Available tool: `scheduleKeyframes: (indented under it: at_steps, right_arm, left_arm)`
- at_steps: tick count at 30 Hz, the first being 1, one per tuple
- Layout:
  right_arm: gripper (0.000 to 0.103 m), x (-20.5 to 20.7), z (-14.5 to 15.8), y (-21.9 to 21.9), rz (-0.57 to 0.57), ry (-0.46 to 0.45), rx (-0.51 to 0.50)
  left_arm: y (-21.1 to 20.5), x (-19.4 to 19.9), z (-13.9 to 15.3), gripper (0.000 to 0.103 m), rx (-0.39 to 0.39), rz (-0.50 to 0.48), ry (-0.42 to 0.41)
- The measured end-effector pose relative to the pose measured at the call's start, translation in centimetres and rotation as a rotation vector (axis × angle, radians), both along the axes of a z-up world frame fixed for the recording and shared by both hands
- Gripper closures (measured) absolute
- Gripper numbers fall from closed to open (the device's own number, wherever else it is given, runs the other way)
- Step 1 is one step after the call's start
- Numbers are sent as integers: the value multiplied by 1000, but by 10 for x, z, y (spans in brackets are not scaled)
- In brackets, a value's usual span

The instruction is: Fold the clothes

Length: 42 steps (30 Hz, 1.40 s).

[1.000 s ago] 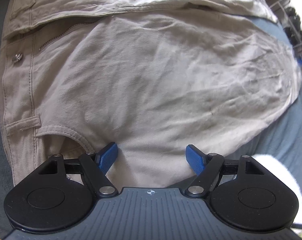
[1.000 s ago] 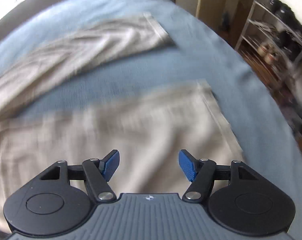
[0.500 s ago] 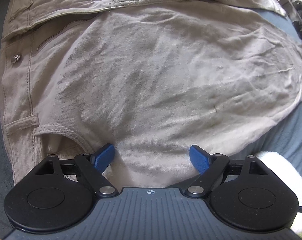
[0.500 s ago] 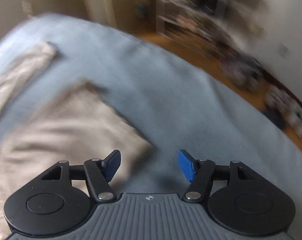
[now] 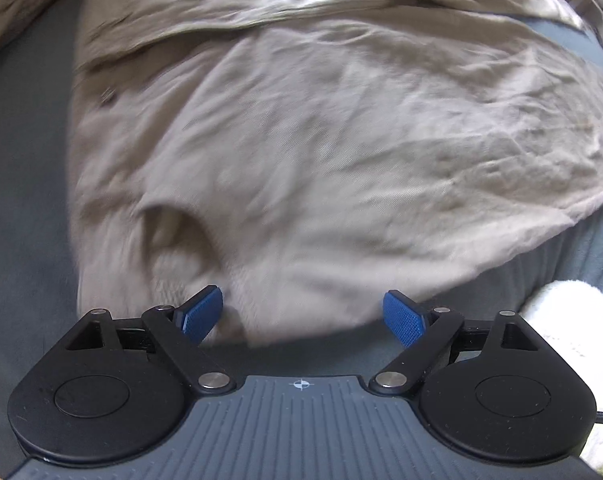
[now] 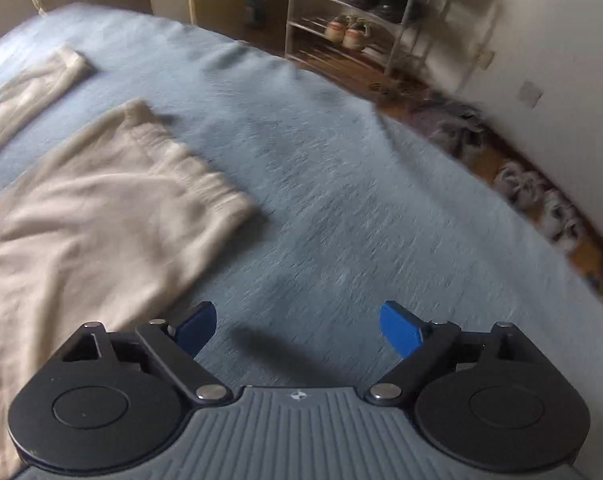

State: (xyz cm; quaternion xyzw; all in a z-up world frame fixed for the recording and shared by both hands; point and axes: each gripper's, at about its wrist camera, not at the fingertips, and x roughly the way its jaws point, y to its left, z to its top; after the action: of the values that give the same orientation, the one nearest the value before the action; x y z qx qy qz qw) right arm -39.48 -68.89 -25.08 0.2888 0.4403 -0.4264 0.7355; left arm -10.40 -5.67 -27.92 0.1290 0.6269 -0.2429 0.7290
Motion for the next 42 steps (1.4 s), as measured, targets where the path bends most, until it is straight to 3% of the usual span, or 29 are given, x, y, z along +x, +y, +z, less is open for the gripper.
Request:
scheduleKeyframes:
  at_steps: [5, 7, 9, 12, 14, 19, 24, 32, 35, 37, 42]
  right_arm:
    - [12, -2, -1, 57, -108, -368, 222]
    - [12, 2, -12, 85, -165, -470, 345]
    - [12, 6, -28, 109, -216, -512, 455]
    - [15, 13, -29, 135, -203, -527, 490]
    - [28, 24, -14, 142, -127, -493, 431]
    - [31, 64, 41, 144, 91, -434, 180]
    - [33, 151, 75, 173, 371, -339, -47]
    - [42, 299, 50, 189, 576, -194, -215]
    - [44, 335, 34, 167, 545, -164, -208]
    - [54, 350, 24, 147, 508, -143, -198]
    - [54, 380, -9, 108, 483, -64, -159]
  left_arm:
    - [19, -27, 4, 15, -76, 134, 27]
    - [23, -34, 0, 17, -96, 192, 45]
    - [27, -40, -3, 19, -110, 249, 56]
    - [33, -43, 0, 24, -120, 291, 24]
    - [38, -41, 8, 25, -134, 295, -19]
    - [52, -19, 35, 25, -169, 282, -207]
    - [44, 18, 37, 25, -183, 252, -312]
    - [-10, 88, 21, 25, -197, 170, -465]
    - [-28, 119, 13, 25, -194, 175, -493]
    - [-40, 135, 5, 25, -175, 176, -495]
    - [-52, 149, -18, 24, -115, 195, -445]
